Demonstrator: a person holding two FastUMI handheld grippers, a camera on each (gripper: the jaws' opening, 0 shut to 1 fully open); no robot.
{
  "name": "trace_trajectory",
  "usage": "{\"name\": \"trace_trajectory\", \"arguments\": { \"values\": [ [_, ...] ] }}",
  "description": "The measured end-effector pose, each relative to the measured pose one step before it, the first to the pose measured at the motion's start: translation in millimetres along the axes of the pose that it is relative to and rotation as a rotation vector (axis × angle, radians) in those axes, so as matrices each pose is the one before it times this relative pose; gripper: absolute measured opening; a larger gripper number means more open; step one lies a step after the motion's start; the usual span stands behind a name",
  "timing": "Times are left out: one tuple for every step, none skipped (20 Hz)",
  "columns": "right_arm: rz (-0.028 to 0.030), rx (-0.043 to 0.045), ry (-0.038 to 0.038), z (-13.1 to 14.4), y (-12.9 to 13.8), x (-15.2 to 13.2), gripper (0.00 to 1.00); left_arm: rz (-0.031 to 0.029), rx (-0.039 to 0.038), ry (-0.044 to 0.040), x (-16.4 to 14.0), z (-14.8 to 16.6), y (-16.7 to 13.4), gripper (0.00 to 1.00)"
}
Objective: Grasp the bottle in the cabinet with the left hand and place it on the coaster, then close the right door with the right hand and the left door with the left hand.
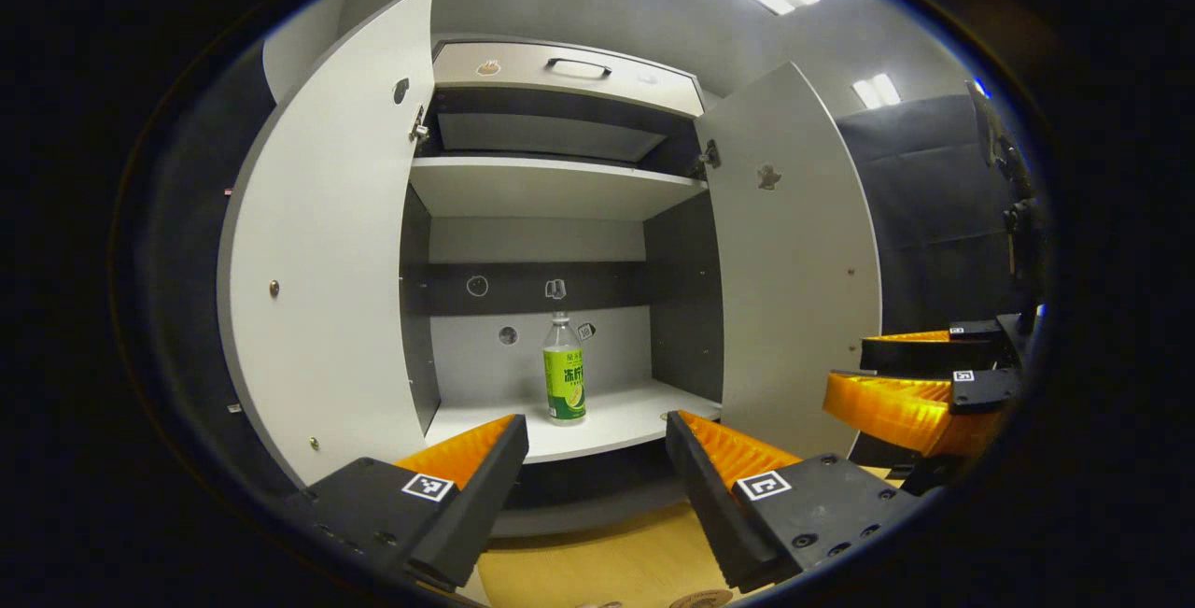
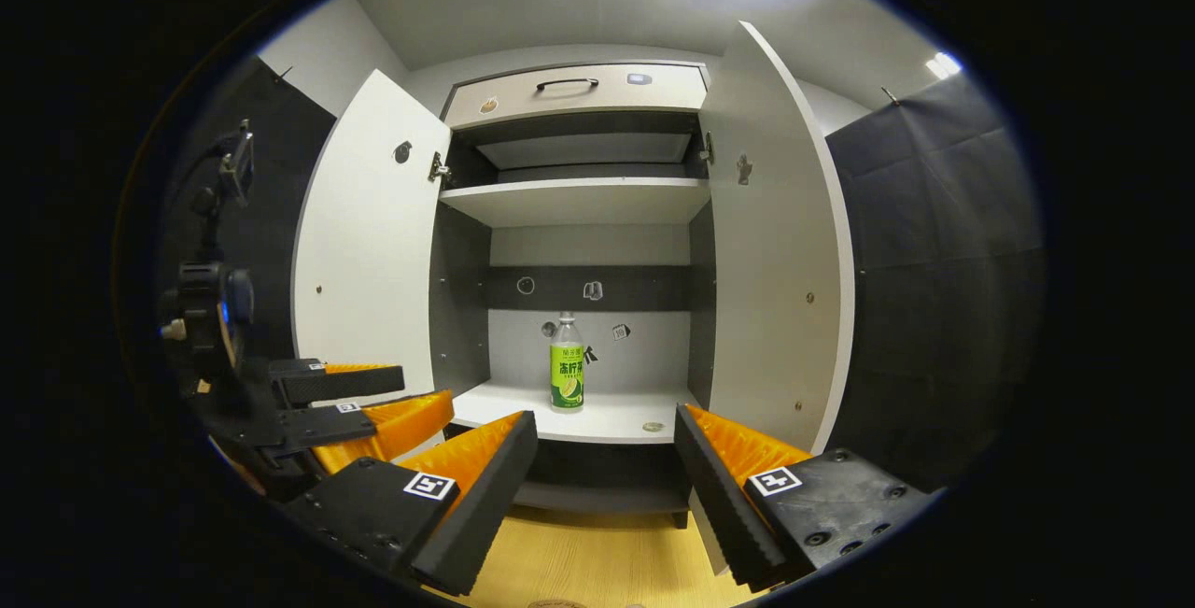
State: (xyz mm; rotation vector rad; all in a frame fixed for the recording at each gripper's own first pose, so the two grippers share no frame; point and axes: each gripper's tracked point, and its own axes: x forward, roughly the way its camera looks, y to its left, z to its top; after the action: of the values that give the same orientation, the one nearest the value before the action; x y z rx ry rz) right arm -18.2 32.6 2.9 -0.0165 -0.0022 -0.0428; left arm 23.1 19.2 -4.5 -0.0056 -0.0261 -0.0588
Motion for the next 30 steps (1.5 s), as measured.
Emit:
{"name": "trace_trajectory", "arguments": {
  "values": [
    [0.00441, -0.00737, -0.0026, 1.9, -0.62, 1.12, 0.98, 0.00028, -0.00857, -0.00974, 7.3, 3.28, -0.06, 0.94],
    [0.00968, -0.00998, -0.00613, 1.9, -0.68, 1.8, 0.98, -0.00094, -0.00642, -0.01237, 9.16, 2.54, 0.42, 0.94],
    [0.01649, -0.0047, -0.0073, 1.18, -0.11, 2.82, 0.98, -0.00293, -0.00605, -0.01562, 9.44, 3.65, -0.71, 0.95],
    [0.01759, 0.003, -0.00089, 0.0, 0.05, 2.59, 0.98, -0.0055, -0.006, -0.01675, 8.82, 2.69, -2.53, 0.94],
    [0.01737, 0.003, -0.00129, -0.86, -0.97, 2.71, 0.98, 0.00079, -0.00639, -0.01429, 8.9, 2.21, -0.59, 0.94],
    [0.01113, -0.00104, -0.00487, 0.13, -3.11, 4.96, 0.98, 0.00885, -0.00387, -0.0143, 10.38, 2.34, 1.26, 0.95],
    [0.00601, -0.00317, 0.00461, -1.72, -5.23, 5.48, 0.98, 0.01314, -0.00047, -0.01196, 9.41, 2.28, 0.96, 0.95],
    [0.00933, 0.00104, -0.0012, 0.23, -4.15, 4.22, 0.98, 0.01942, 0.00358, -0.01001, 10.28, 0.75, 1.89, 0.95],
    [0.01152, 0.00887, -0.01113, 3.61, -1.92, 4.78, 0.98, 0.01651, 0.00928, -0.00661, 9.58, 0.0, 1.25, 0.95],
    [0.01266, 0.01876, -0.01119, 3.06, -2.09, 4.44, 0.98, 0.01208, 0.01358, -0.0039, 10.43, -2.25, 0.77, 0.95],
    [0.01843, 0.02101, -0.00731, 0.46, -0.39, 3.74, 0.98, 0.00324, 0.01386, -0.00291, 10.72, -2.29, -0.65, 0.95],
    [0.01592, 0.01306, -0.00568, 0.18, -0.73, 3.44, 0.98, 0.00343, 0.01119, 0.00228, 10.77, -4.53, 0.03, 0.95],
    [0.00866, 0.00228, -0.00187, -2.39, -2.28, 5.06, 0.98, 0.00353, 0.0056, 0.00851, 9.89, -4.56, -0.3, 0.95],
    [0.0096, -0.00437, 0.01072, -4.62, -1.24, 3.98, 0.98, -0.00092, -0.00177, 0.00751, 9.64, -5.33, -0.99, 0.95],
    [0.01266, -0.00555, 0.01225, -4.55, -0.04, 2.63, 0.98, -0.00251, -0.01034, 0.00614, 8.22, -3.56, -0.74, 0.94],
    [0.00984, -0.00574, 0.0059, -3.05, -1.06, 3.3, 0.98, -0.0018, -0.01425, 0.01419, 8.98, -7.43, 0.0, 0.94],
    [0.00643, -0.00384, 0.00226, -0.77, -1.0, 3.61, 0.98, 0.0031, -0.00631, 0.01031, 7.21, -5.96, 1.49, 0.94],
    [0.00873, -0.00011, -0.00099, -0.59, 0.54, 3.34, 0.98, 0.01108, 0.00333, 0.0034, 7.2, -3.18, 3.16, 0.94],
    [0.00882, 0.00089, 0.00059, -1.17, 1.06, 3.28, 0.98, 0.01411, 0.00927, 0.00487, 7.4, -4.78, 5.03, 0.95],
    [0.0094, -0.00021, 0.00114, -1.22, 1.18, 2.99, 0.98, 0.01128, 0.00808, 0.00273, 8.01, -3.31, 4.23, 0.95],
    [0.00937, -0.00222, 0.00251, -2.17, 1.51, 3.24, 0.98, 0.00445, 0.0025, 0.00116, 8.12, -3.28, 2.57, 0.94],
    [0.01208, -0.00416, 0.00436, -2.45, 2.34, 3.43, 0.98, 0.00396, -0.00249, 0.00172, 8.7, -2.04, 2.44, 0.94],
    [0.01152, -0.00611, 0.00555, -2.66, 2.48, 3.29, 0.98, 0.00181, -0.00543, 0.0003, 8.24, -3.45, 1.73, 0.94],
    [0.00734, -0.00719, 0.00655, -2.98, 1.72, 4.25, 0.98, 0.00244, -0.00586, -0.00367, 7.64, -2.65, 1.98, 0.94],
    [0.00774, -0.00726, 0.00665, -2.29, 1.39, 3.47, 0.98, 0.00458, -0.00356, -0.00544, 8.25, -2.69, 2.66, 0.94],
    [0.01133, -0.00481, 0.0058, -2.79, 2.63, 3.82, 0.98, 0.00176, 0.00057, 0.00034, 7.75, -2.5, 1.96, 0.94],
    [0.0068, -0.00243, 0.00335, -1.58, 1.38, 3.0, 0.98, 0.0002, 0.00313, 0.00881, 6.9, -5.2, 1.34, 0.94],
    [0.00443, -0.00156, 0.0036, -1.31, 0.31, 4.21, 0.98, 0.00113, 0.00553, 0.01001, 7.13, -4.64, 1.26, 0.94],
    [0.00497, -0.00063, 0.00031, -0.88, 0.61, 3.5, 0.98, 0.00092, 0.00749, 0.00721, 6.39, -4.49, 0.64, 0.94],
    [0.0003, -0.00238, 0.0029, -0.67, 0.03, 2.44, 0.98, -0.00301, 0.00715, 0.00814, 6.33, -3.89, 1.32, 0.94]
  ]
}}
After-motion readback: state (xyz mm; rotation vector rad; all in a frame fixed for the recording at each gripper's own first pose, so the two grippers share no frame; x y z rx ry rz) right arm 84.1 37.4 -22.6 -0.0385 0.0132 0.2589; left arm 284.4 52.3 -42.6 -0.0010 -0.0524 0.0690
